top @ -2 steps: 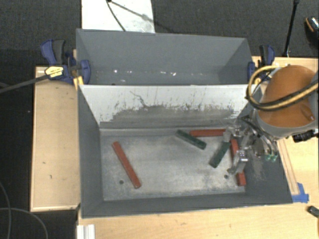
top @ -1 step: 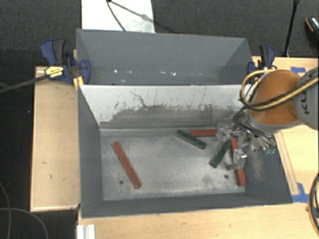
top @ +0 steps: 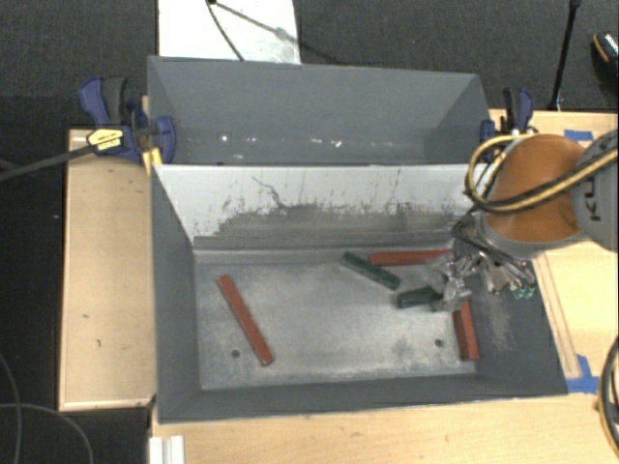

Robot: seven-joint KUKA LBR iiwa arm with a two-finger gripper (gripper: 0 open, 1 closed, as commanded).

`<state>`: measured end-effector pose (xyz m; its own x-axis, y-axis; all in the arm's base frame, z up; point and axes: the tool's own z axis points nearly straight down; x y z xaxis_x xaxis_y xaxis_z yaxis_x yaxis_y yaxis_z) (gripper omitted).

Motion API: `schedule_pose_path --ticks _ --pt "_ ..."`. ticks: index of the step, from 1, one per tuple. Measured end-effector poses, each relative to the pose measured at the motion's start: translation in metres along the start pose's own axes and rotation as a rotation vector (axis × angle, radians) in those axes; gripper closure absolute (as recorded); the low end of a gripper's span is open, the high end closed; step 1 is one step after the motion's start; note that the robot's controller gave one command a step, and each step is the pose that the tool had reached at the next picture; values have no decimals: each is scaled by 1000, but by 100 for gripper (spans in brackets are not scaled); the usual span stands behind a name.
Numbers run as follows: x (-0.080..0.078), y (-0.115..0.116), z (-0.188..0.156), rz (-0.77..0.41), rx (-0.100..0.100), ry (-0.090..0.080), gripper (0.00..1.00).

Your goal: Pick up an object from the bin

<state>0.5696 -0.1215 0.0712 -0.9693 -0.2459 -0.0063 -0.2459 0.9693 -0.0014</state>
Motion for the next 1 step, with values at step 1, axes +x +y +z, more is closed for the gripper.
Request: schedule_pose_path --ticks 1 --pt "24 10 -195 -365 3 -3 100"
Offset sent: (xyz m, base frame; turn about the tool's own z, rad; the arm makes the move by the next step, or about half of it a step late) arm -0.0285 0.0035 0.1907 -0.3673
